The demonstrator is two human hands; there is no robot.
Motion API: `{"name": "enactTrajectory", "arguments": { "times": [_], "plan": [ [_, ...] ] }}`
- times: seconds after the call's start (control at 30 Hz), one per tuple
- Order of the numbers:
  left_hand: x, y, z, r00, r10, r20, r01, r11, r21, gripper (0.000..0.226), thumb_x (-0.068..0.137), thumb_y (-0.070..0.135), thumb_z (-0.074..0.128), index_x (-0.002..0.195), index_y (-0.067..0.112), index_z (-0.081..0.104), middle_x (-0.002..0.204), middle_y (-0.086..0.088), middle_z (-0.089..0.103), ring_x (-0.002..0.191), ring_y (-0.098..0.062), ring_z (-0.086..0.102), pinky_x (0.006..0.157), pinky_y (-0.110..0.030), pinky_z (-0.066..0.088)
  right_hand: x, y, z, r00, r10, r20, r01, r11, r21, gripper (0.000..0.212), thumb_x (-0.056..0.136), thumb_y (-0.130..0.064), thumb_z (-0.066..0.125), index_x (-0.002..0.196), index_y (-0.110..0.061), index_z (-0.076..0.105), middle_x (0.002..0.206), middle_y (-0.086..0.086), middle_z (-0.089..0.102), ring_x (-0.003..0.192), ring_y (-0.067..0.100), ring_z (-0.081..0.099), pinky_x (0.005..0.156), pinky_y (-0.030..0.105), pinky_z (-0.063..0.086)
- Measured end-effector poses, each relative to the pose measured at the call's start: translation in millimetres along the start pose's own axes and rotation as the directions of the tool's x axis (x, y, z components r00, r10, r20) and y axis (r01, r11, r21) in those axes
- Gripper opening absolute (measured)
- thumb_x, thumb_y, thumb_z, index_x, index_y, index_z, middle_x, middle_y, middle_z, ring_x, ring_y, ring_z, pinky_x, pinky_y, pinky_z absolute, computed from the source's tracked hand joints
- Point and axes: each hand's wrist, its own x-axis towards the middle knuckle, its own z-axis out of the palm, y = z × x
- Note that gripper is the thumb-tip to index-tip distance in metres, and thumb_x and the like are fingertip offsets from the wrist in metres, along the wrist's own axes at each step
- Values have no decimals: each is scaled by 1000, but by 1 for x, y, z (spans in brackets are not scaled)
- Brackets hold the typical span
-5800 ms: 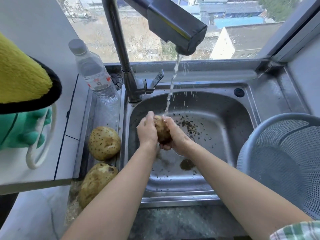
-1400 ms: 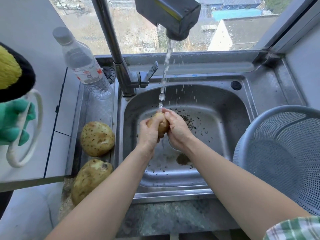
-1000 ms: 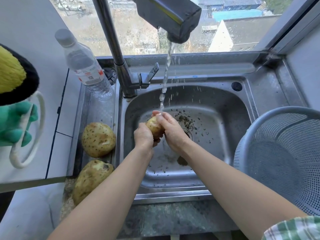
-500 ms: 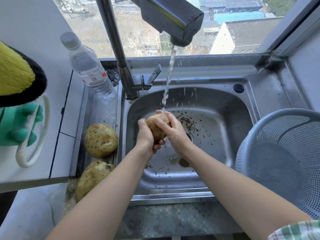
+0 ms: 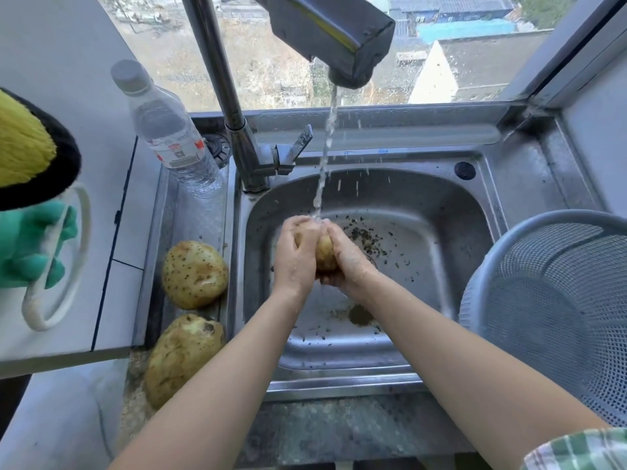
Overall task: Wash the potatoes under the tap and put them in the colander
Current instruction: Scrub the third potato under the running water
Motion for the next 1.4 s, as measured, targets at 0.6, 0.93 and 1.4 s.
{"name": "enactTrajectory", "arguments": {
  "times": [0.6,0.93,1.4],
  "plan": [
    [19,8,5,895,-447,17,427,843,-326,27,98,33,53,83,20,71,82,-3,70,76,-19,65,61,-28,53,0,2,-10,994,103,47,-99,992,-74,57,90,-68,38,78,-17,61,59,9,62,34,11,42,34,12,23],
    [13,-10,1,984,-164,68,176,947,-268,26,102,31,48,115,18,66,104,-7,64,71,-14,58,42,-18,44,2,-6,-13,903,304,303,-377,899,223,58,93,-55,33,80,-5,60,59,9,57,29,9,41,28,11,26],
    [3,-12,-3,983,22,182,-4,995,-103,39,96,29,60,132,31,44,124,-3,58,109,-15,62,83,-25,57,0,-13,-3,996,81,-32,-79,995,62,73,92,-73,29,89,-10,66,73,9,66,51,16,56,42,24,45]
  ]
}}
